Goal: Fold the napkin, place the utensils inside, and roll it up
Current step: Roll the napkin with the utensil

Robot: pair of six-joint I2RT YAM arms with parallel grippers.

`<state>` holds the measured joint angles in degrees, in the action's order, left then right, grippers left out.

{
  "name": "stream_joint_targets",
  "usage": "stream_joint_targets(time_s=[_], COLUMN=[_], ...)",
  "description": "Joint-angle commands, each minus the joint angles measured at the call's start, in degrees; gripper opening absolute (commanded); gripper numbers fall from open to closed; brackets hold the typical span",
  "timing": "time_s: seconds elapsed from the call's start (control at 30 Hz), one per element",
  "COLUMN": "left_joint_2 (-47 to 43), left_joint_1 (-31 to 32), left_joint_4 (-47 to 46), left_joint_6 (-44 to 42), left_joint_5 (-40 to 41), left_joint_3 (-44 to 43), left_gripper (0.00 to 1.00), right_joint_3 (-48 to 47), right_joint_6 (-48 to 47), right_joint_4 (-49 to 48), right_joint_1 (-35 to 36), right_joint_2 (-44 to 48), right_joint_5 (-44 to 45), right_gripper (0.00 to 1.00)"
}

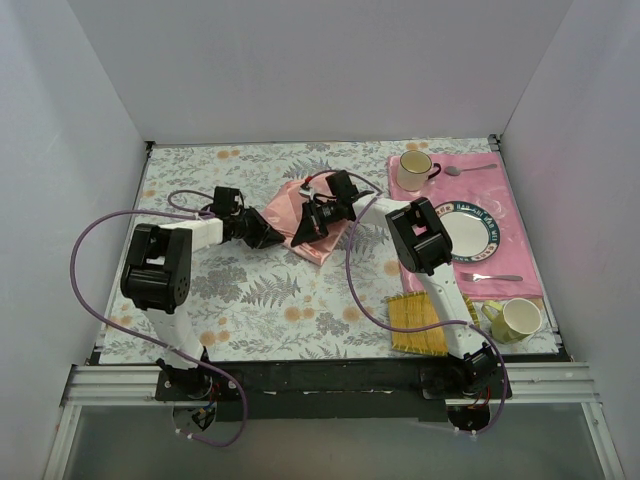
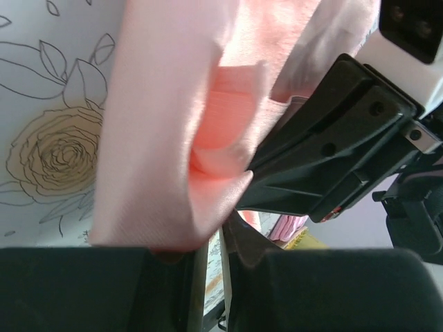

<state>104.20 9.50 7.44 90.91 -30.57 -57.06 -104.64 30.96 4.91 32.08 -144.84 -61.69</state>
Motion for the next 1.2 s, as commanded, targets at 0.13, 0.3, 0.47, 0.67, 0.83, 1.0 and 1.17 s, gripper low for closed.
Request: stream_joint_targets(time_s=[0.13, 0.3, 0.47, 0.67, 0.83, 1.0, 1.17], left_joint_2=[3.5, 5.0, 6.7, 6.9, 5.7, 0.9, -9.3], left_joint_1=[0.8, 0.8, 0.8, 1.1, 0.6, 0.5, -0.3], left_joint_4=[-4.5, -5.9, -7.1, -9.3, -2.9, 5.6, 11.8], left_joint_6=[1.7, 2.9, 4.0, 6.6, 2.6, -3.8, -4.4], left_joint_5=[-0.7, -0.8, -1.2, -1.1, 2.8, 7.7, 18.1], left_joint_3=[-2.9, -4.1, -5.2, -5.7, -9.1, -11.2, -7.4], left_gripper=[0.08, 0.07, 0.05, 0.04, 0.04, 0.25, 0.21], right_joint_3=[-2.3, -3.1, -3.7, -4.1, -5.0, -5.5, -5.9], right_joint_6=[-1.4, -2.5, -4.1, -4.4, -4.6, -4.9, -5.0], right_joint_4=[1.9, 3.2, 5.3, 5.8, 6.5, 6.9, 7.0], right_joint_1=[-0.9, -0.9, -0.9, -1.0, -1.1, -1.4, -1.6], right_joint_2=[-2.4, -3.0, -3.2, -3.4, -3.9, -4.1, -4.1], right_joint_5=[3.2, 3.2, 3.2, 3.3, 3.4, 3.3, 3.6], right_gripper=[0.01, 0.01, 0.01, 0.01, 0.01, 0.01, 0.01])
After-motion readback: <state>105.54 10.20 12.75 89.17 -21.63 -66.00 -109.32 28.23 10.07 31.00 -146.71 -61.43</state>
